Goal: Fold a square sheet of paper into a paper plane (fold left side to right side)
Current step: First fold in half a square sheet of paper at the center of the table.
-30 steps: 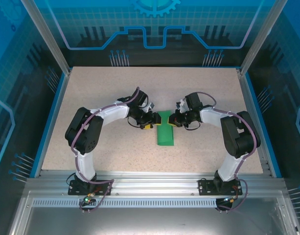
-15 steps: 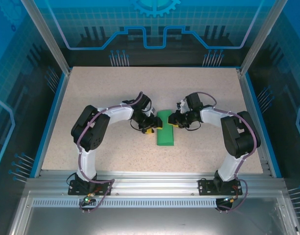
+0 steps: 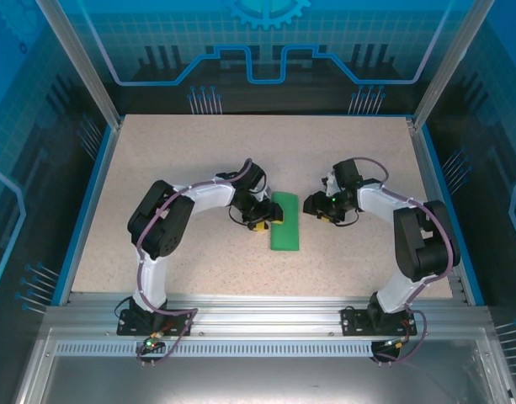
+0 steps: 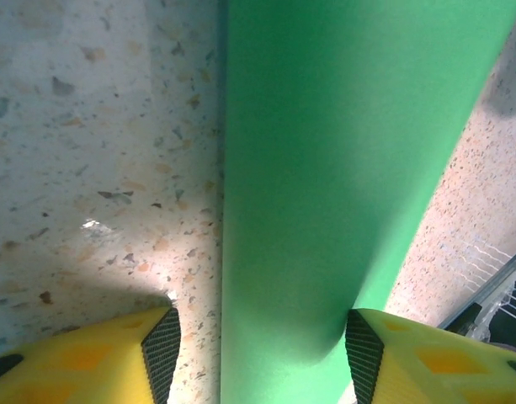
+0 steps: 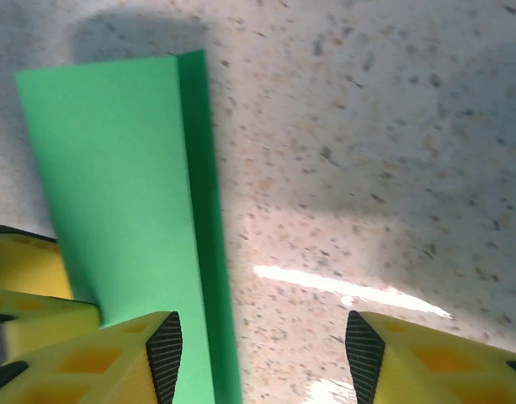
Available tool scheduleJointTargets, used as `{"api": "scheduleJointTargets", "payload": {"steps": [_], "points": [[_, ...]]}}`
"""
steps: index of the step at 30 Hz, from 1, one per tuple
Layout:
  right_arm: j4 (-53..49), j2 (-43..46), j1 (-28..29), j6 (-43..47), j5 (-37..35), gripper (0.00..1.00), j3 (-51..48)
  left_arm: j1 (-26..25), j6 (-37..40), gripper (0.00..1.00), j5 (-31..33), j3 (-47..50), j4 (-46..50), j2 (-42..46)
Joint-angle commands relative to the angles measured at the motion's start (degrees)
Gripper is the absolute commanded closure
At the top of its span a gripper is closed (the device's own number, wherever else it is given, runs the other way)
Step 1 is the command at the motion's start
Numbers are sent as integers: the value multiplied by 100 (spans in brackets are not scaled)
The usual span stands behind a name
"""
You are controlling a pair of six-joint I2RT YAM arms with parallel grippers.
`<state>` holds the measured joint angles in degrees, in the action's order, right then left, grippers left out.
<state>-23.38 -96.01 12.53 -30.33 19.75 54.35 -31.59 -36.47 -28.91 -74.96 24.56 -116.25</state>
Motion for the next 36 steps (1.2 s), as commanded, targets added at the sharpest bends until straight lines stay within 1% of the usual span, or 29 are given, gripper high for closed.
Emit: {"api": "scheduleJointTargets", "payload": {"steps": [1, 12, 30, 36], "points": [[-288, 108, -67, 112, -208, 43, -92, -40, -211, 41, 141, -142, 273, -157], [-265, 21, -67, 106, -115, 43, -82, -57, -316, 42, 202, -205, 374, -258], [-220, -32, -61, 74, -51, 43, -82, -166, -387, 43, 291, -455, 813, -540], [-229, -40, -66, 76, -51, 43, -73, -182, -361, 45, 317, -505, 908, -600]]}}
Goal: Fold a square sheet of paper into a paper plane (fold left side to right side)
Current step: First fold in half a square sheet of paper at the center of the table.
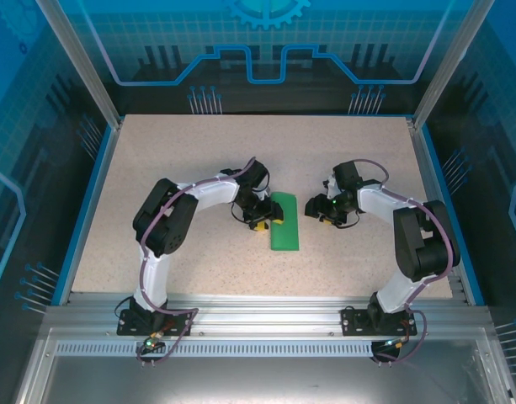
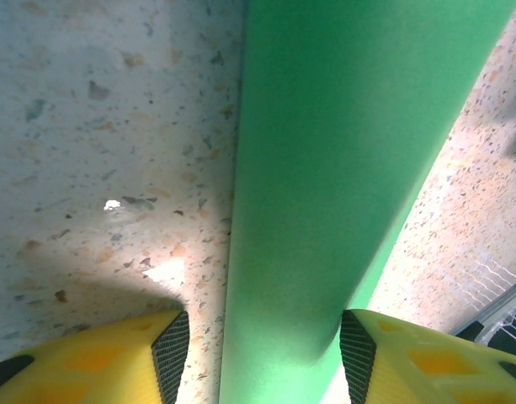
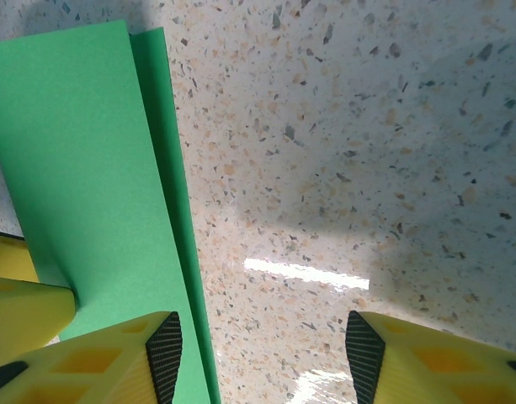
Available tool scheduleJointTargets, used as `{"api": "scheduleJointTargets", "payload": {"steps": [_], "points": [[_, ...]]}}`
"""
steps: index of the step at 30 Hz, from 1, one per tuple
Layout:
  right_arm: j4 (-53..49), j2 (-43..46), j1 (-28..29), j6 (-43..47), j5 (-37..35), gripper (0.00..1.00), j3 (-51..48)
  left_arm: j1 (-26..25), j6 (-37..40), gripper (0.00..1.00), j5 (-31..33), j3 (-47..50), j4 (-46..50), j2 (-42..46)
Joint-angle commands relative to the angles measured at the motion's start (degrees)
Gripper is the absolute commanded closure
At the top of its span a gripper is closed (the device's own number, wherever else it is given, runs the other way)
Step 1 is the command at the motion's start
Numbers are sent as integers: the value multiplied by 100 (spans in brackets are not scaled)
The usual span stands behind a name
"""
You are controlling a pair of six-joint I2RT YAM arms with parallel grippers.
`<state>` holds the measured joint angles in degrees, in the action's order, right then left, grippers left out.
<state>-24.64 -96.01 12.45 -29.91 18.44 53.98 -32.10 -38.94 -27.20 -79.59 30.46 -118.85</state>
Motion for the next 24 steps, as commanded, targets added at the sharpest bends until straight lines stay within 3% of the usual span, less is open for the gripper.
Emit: {"api": "scheduleJointTargets", "payload": {"steps": [1, 24], "points": [[-102, -36, -58, 42, 77, 43, -33, -146, -105, 45, 146, -46, 329, -348], [-98, -67, -58, 47, 85, 43, -19, -275, 97, 44, 347, -517, 923, -723]]}}
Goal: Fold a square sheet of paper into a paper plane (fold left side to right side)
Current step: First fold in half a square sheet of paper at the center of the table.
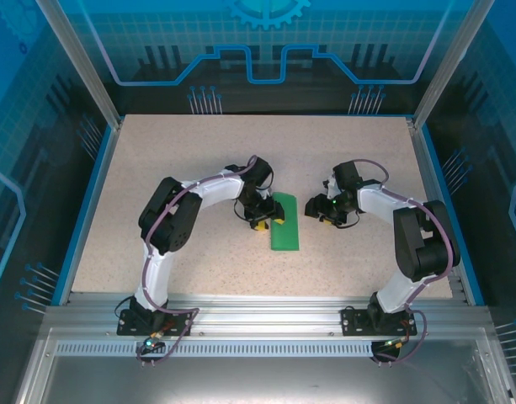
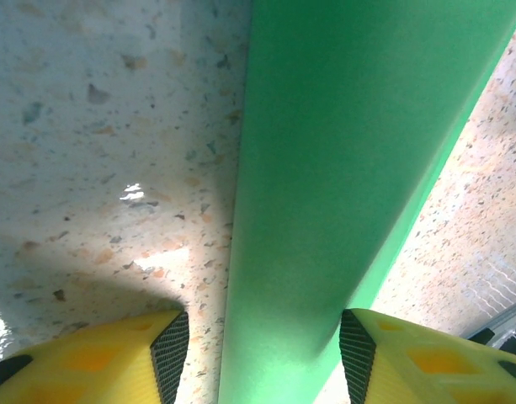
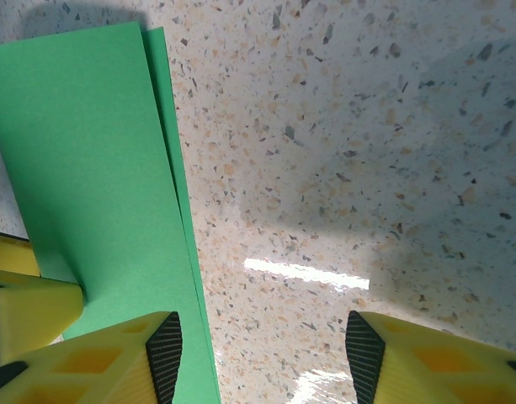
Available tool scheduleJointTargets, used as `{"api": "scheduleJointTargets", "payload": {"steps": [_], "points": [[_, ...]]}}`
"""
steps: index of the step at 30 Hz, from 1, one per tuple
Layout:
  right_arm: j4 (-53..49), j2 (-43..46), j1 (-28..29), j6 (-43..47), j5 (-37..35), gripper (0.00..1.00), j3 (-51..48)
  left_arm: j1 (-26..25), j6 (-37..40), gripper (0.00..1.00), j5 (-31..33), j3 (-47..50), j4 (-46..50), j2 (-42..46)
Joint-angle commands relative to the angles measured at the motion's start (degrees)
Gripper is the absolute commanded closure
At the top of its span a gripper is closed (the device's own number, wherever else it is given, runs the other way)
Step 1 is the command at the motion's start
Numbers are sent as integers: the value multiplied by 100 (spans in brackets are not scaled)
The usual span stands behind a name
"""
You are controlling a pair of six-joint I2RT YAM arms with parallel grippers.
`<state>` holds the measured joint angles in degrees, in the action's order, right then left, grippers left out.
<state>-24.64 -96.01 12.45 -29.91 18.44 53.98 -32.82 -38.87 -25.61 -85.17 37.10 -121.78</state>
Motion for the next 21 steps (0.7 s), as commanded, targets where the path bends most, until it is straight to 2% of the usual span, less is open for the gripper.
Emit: {"api": "scheduleJointTargets", "payload": {"steps": [1, 21], "points": [[-93, -66, -56, 47, 82, 43, -19, -199, 90, 44, 198, 11, 292, -455], [-80, -85, -57, 56, 131, 43, -19, -304, 255, 43, 239, -366, 717, -769]]}}
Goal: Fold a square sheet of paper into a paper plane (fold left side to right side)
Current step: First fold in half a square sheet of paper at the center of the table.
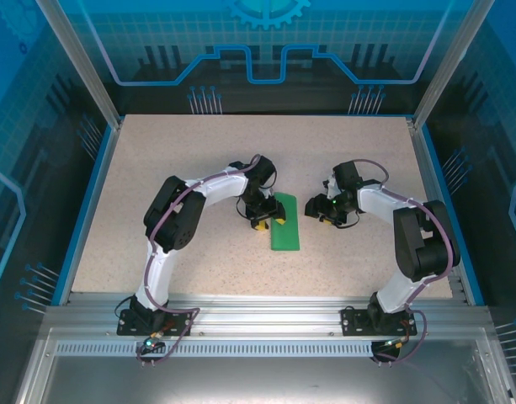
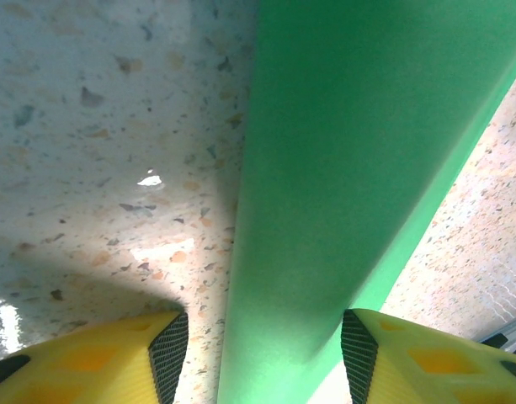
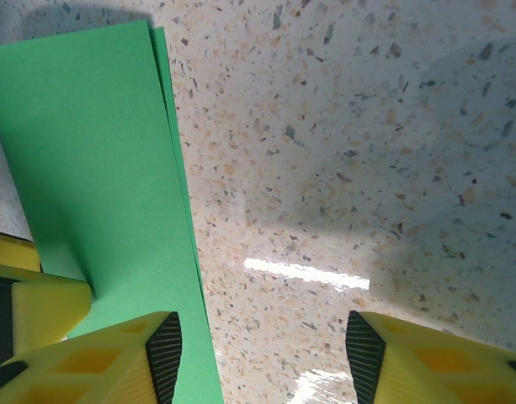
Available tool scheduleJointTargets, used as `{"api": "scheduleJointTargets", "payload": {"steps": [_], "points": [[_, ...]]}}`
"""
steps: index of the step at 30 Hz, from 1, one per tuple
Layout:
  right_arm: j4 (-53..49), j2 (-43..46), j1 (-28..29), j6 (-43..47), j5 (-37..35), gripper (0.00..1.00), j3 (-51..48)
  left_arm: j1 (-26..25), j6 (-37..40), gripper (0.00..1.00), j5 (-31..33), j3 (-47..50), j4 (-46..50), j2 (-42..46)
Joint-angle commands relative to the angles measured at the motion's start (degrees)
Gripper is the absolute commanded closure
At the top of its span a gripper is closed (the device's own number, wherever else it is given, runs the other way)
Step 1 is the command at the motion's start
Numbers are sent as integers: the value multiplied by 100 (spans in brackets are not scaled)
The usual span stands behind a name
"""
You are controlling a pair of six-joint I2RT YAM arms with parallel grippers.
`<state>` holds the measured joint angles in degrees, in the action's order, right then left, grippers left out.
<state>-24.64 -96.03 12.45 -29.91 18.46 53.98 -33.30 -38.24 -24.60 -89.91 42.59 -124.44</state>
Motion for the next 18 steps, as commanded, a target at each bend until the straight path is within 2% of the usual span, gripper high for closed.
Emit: {"api": "scheduleJointTargets", "payload": {"steps": [1, 18], "points": [[-84, -83, -58, 56, 132, 43, -19, -263, 210, 43, 140, 89, 186, -503], [-58, -108, -25, 36, 162, 43, -36, -280, 304, 44, 201, -17, 268, -577]]}}
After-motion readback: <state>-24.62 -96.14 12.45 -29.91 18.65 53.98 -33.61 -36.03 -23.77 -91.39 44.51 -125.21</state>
